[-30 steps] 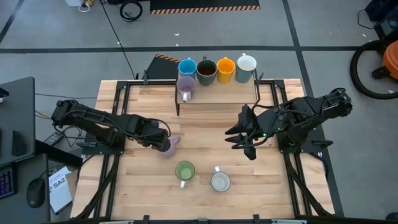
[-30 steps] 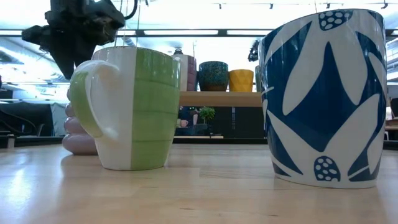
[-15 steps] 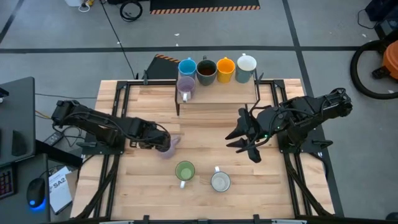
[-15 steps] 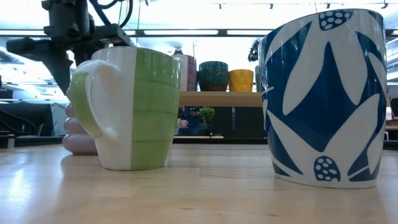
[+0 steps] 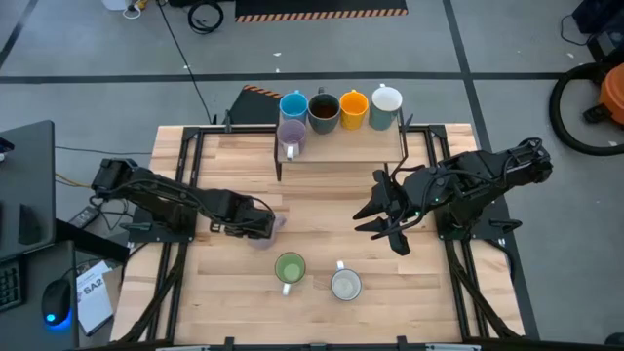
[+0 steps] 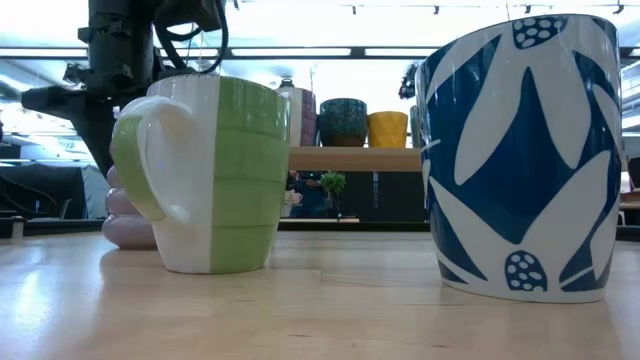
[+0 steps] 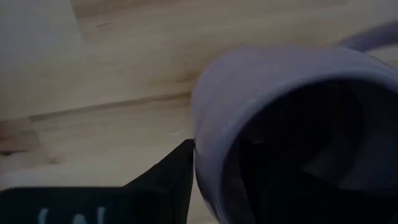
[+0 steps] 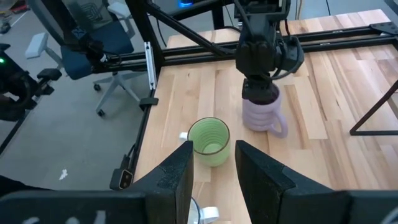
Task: Place coffee mugs
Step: Put the violet mug on the shelf
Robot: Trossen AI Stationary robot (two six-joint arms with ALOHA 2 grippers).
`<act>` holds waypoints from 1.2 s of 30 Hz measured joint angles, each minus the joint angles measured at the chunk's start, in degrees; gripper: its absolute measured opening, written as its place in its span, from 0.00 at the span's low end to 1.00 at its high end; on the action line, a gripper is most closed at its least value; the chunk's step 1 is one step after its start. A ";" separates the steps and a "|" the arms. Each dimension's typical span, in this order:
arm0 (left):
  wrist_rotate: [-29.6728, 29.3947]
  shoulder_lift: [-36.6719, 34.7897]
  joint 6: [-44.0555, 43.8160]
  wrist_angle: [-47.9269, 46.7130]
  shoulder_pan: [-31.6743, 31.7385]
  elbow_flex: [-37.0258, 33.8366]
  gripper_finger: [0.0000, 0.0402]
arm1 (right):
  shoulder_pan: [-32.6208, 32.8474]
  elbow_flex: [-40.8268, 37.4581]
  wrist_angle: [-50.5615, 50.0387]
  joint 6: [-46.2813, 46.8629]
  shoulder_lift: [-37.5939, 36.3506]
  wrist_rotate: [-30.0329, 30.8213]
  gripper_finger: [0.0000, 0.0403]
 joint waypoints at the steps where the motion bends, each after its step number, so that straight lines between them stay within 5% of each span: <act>1: -0.02 0.18 0.89 0.06 -0.01 0.00 0.32 | 0.00 0.00 -0.02 0.04 0.00 0.00 0.31; 16: -0.02 0.39 17.83 -0.34 2.42 -0.02 0.11 | 0.00 0.00 2.74 3.50 0.00 0.33 0.31; 36: -3.08 0.39 76.79 -0.43 5.80 2.51 0.11 | 0.11 0.00 3.39 8.94 0.00 8.18 0.31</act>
